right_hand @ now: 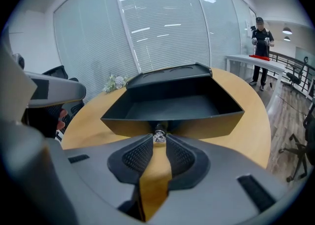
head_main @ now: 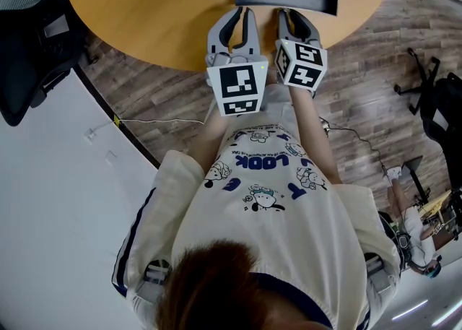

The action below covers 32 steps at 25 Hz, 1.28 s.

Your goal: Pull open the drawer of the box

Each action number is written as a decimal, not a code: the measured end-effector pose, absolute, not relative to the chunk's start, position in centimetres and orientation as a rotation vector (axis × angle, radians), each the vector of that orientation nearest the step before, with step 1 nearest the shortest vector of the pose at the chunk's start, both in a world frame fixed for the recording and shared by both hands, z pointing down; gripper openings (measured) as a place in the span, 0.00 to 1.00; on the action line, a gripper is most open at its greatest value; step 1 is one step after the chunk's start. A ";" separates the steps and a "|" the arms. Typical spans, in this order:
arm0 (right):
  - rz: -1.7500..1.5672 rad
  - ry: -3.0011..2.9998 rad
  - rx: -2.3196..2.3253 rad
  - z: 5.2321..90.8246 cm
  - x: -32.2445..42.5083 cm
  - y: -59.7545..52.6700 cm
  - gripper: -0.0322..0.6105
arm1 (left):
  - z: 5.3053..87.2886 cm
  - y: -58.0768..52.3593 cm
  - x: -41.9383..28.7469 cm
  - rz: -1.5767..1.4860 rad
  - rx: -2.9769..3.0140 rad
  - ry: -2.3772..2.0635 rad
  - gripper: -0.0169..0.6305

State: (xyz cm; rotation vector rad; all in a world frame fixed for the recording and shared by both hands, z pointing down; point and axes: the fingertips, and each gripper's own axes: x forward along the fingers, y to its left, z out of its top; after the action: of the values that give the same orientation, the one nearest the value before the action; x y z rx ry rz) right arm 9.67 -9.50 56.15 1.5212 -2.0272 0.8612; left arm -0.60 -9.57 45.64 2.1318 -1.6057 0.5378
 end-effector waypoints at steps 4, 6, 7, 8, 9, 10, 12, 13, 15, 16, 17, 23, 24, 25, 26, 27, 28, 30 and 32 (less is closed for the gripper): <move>0.865 -2.011 1.508 55.8 9.7 -9.4 0.29 | 45.1 -9.9 -0.4 0.528 2.142 -1.613 0.09; 0.859 -2.025 1.509 55.0 9.7 -9.2 0.29 | 44.6 -10.1 -0.2 0.521 2.151 -1.619 0.09; 0.854 -2.033 1.512 54.5 9.7 -9.1 0.29 | 44.3 -10.2 -0.2 0.516 2.155 -1.622 0.09; 0.849 -2.042 1.516 53.9 9.7 -9.1 0.29 | 43.9 -10.3 -0.2 0.510 2.161 -1.625 0.09; 0.845 -2.054 1.523 53.2 9.6 -9.1 0.29 | 43.5 -10.5 -0.1 0.502 2.168 -1.629 0.09; 0.840 -2.068 1.532 52.5 9.6 -9.1 0.28 | 43.1 -10.6 0.0 0.494 2.177 -1.632 0.09; 0.824 -2.102 1.553 50.8 9.7 -9.4 0.26 | 42.2 -11.0 0.2 0.479 2.197 -1.641 0.09; 0.810 -2.122 1.565 49.9 9.8 -9.7 0.25 | 41.7 -11.2 0.4 0.471 2.207 -1.647 0.09; 0.783 -2.160 1.596 48.0 10.1 -10.2 0.22 | 40.7 -11.6 0.7 0.454 2.226 -1.661 0.09; 0.774 -2.177 1.616 47.0 10.3 -10.5 0.19 | 40.1 -11.8 0.8 0.444 2.235 -1.668 0.09; 0.769 -2.193 1.638 46.0 10.5 -10.7 0.16 | 39.5 -11.9 0.9 0.433 2.243 -1.675 0.09; 0.664 -2.305 1.723 40.2 11.0 -12.0 0.14 | 35.4 -12.2 1.4 0.348 2.305 -1.721 0.09; 0.643 -2.324 1.729 39.3 10.9 -12.1 0.13 | 34.8 -12.3 1.5 0.336 2.314 -1.729 0.09; 0.623 -2.344 1.733 38.5 10.8 -12.3 0.13 | 34.2 -12.4 1.5 0.325 2.323 -1.738 0.09; 0.603 -2.366 1.734 37.7 10.7 -12.5 0.13 | 33.6 -12.5 1.4 0.313 2.332 -1.746 0.09; 0.582 -2.388 1.735 36.9 10.6 -12.6 0.13 | 33.0 -12.5 1.4 0.301 2.340 -1.755 0.09; 0.558 -2.408 1.736 36.2 10.4 -12.7 0.13 | 32.4 -12.5 1.3 0.291 2.348 -1.764 0.09; 0.504 -2.440 1.738 34.9 10.0 -12.9 0.13 | 31.5 -12.6 1.1 0.275 2.362 -1.784 0.09; 0.453 -2.466 1.743 33.7 9.7 -13.1 0.13 | 30.7 -12.8 0.7 0.257 2.371 -1.808 0.09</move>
State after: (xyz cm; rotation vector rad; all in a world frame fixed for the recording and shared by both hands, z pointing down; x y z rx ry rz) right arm 9.74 -13.15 33.69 1.7428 -2.4658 0.4530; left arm 0.71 -12.83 30.65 2.3714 -1.8084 0.2573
